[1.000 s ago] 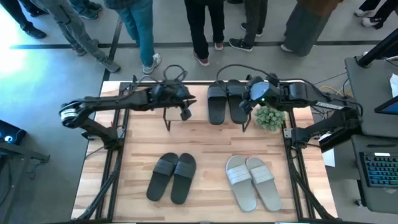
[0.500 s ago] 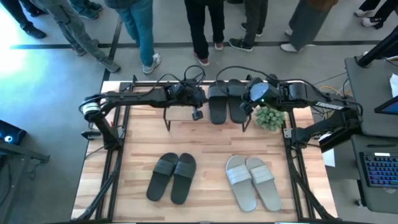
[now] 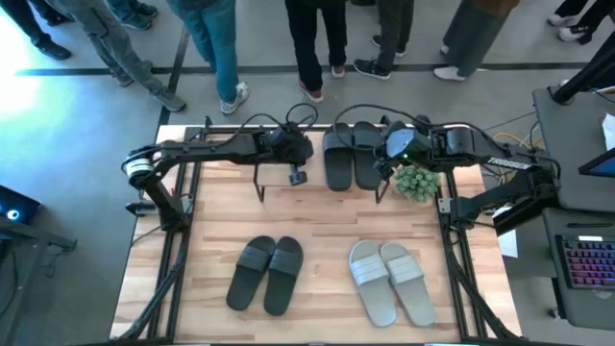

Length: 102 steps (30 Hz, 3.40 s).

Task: Pick and place slides into the shelf
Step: Put the black slide on the shelf

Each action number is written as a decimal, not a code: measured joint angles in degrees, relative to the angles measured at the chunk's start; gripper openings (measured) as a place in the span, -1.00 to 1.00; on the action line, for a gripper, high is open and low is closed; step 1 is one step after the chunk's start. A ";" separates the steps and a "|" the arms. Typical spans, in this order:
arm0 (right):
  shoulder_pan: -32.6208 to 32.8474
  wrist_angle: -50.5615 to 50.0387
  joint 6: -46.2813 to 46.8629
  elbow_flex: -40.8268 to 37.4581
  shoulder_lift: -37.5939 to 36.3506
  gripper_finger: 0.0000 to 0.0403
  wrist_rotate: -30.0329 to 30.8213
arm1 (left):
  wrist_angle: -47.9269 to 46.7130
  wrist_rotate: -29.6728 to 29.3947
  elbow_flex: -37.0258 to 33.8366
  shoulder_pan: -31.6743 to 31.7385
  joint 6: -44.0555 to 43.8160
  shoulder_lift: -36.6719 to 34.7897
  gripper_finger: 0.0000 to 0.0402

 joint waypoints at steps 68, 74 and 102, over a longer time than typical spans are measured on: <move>10.55 1.51 -13.07 -1.09 0.33 0.16 -2.48 | -43.81 -35.81 -8.13 -67.84 -78.64 16.01 -0.57; 10.53 1.39 -13.07 -1.09 0.33 0.16 -2.48 | -44.17 -34.43 -9.16 -67.07 -78.56 13.53 -0.91; 10.39 0.59 -5.47 -1.11 0.33 0.16 3.58 | -17.05 -48.50 -1.05 -15.64 -17.58 -20.49 -1.00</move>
